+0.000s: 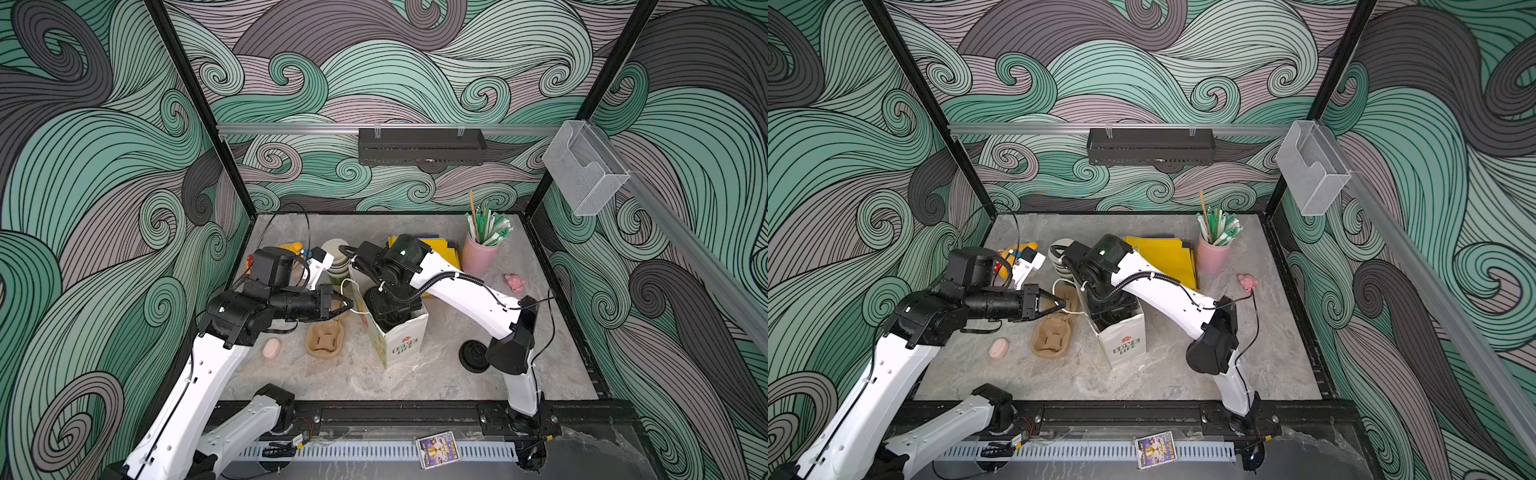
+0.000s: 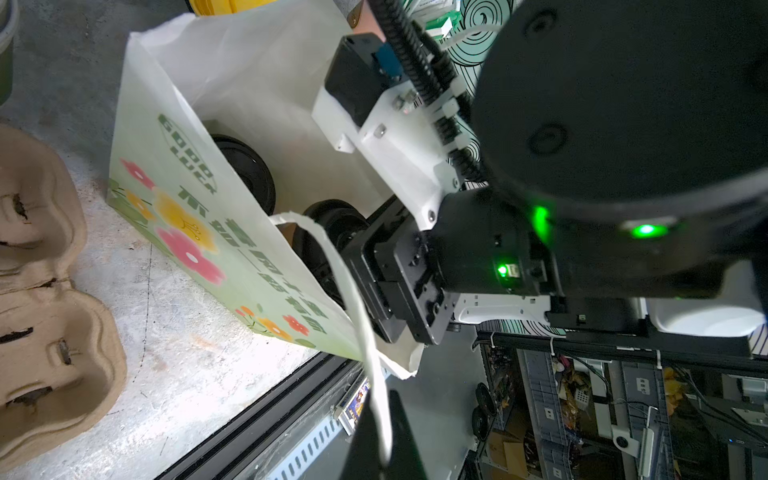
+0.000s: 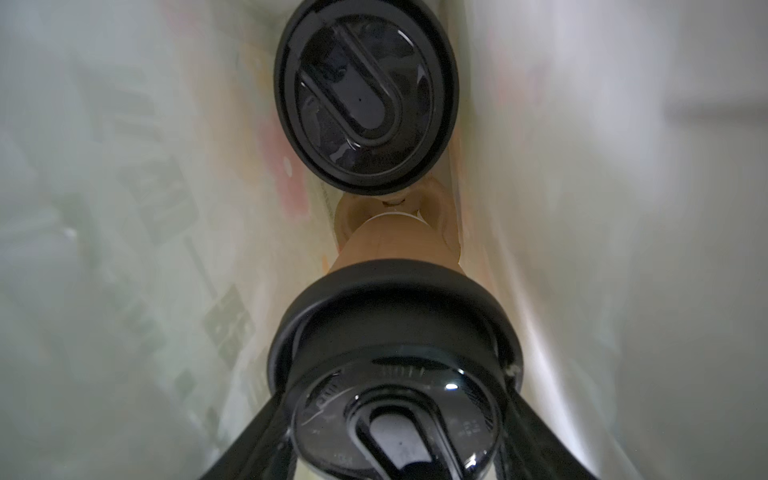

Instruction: Pack the takeout coffee

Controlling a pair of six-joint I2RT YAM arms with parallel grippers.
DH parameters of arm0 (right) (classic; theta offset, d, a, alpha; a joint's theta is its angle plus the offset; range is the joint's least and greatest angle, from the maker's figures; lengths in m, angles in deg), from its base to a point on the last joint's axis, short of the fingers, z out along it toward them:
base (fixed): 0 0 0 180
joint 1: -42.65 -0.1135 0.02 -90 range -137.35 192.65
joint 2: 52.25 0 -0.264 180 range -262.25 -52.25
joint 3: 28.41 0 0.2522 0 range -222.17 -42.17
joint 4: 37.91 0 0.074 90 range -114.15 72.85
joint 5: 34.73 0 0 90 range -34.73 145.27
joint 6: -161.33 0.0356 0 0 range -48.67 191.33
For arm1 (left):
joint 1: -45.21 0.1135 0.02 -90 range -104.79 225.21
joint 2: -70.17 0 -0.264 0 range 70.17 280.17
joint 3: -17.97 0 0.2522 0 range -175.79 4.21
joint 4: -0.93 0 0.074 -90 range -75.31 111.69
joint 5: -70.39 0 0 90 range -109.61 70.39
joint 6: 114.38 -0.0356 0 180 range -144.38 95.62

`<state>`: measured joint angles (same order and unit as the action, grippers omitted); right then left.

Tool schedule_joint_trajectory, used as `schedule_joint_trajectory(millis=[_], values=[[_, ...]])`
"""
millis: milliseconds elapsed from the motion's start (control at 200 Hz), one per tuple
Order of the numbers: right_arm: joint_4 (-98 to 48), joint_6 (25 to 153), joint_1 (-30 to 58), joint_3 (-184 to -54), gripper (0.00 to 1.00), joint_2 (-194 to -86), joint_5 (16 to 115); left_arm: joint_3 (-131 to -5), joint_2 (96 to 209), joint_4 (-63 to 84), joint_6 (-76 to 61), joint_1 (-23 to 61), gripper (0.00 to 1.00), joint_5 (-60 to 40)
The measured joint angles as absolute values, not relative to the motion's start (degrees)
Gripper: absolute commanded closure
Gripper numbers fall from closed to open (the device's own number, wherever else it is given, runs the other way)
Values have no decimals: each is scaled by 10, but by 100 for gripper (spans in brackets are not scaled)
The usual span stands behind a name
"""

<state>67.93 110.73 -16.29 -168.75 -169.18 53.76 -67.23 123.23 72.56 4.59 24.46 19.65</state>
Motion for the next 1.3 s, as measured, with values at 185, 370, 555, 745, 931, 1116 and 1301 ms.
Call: schedule_joint_trajectory(millis=[185, 370, 555, 745, 931, 1116, 1301], values=[[679, 1103, -164, -1688, 40, -1714, 538, -672, 1232, 725, 46, 245, 100, 196], [680, 1096, -166, -1688, 40, -1719, 537, -672, 1232, 725, 46, 245, 100, 196], [680, 1091, -166, -1688, 40, -1721, 536, -672, 1232, 725, 46, 245, 100, 196], [680, 1090, -166, -1684, 39, -1725, 529, -672, 1232, 725, 46, 245, 100, 196], [680, 1079, -166, -1679, 40, -1725, 515, -672, 1232, 725, 46, 245, 100, 195], [680, 1059, -167, -1663, 40, -1725, 509, -672, 1232, 726, 46, 245, 100, 194], [680, 1046, -167, -1636, 39, -1724, 509, -672, 1231, 726, 46, 245, 100, 193]])
